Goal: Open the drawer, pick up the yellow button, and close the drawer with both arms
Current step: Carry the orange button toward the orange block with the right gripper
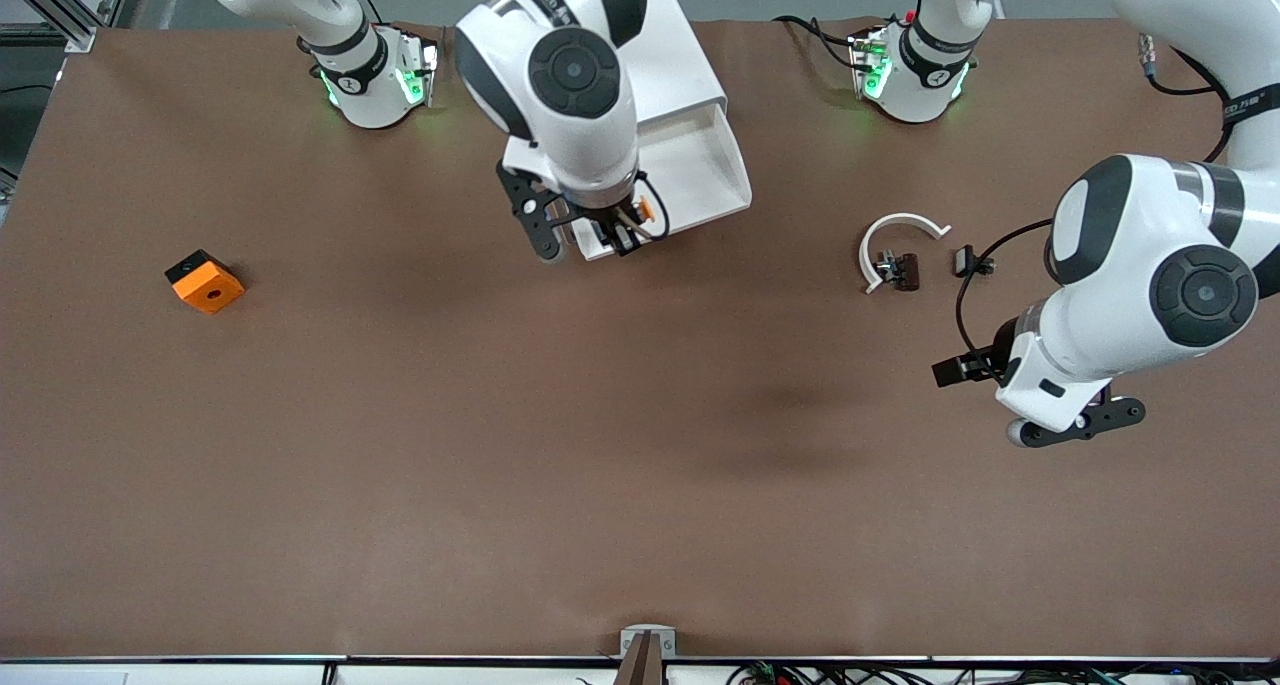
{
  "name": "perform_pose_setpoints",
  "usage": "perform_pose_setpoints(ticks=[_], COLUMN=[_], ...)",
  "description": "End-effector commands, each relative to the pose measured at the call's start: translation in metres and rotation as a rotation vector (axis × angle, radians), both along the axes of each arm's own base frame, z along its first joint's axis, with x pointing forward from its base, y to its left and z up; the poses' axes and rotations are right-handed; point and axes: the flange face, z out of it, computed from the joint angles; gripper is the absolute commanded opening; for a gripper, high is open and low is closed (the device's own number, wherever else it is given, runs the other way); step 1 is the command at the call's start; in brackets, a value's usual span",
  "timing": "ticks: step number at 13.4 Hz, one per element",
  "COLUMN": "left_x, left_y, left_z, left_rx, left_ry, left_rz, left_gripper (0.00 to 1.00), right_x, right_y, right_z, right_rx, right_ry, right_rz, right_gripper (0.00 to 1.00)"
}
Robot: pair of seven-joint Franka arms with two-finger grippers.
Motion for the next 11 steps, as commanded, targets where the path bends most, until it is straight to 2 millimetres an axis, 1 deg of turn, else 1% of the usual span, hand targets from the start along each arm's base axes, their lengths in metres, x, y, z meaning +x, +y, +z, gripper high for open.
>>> perform_pose_setpoints(ticks=[1,2,3,6,8,10,11], left_x=[-0.002,-0.002,-0.002,-0.003,-0.002,-0.002,-0.002], left_y=[0.007,0.006,0.006,0.007,0.007,0.007,0.007], left_z=[0.010,0.010,0.010,0.009,0.008,0.004,0.005], left_rx=[-0.008,-0.008,-0.010,-0.015,-0.015,-0.013,-0.013], left_ry=[-0.013,-0.013,-0.013,-0.006,-0.005,-0.001,-0.002], left_rz=[-0.037,-0.039,-0.043,-0.097,-0.100,-0.102,-0.102], left_gripper=[1.00,1.00,1.00,1.00,1.00,1.00,1.00], right_x=[0.013,0.023,0.030,0.053,0.068,0.079,0.081], right_y=[-0.052,-0.076,-0.094,-0.161,-0.211,-0.259,-0.280], right_z=[0.032,0.031,0.037,0.037,0.036,0.024,0.014], right_rx=[-0.018,-0.037,-0.037,-0.037,-0.017,0.011,-0.004], right_ry=[0.002,0.032,0.037,0.050,0.050,0.035,0.017], right_rz=[0.185,0.252,0.305,0.433,0.507,0.577,0.627], right_gripper=[0.00,0.00,0.00,0.00,0.00,0.00,0.00])
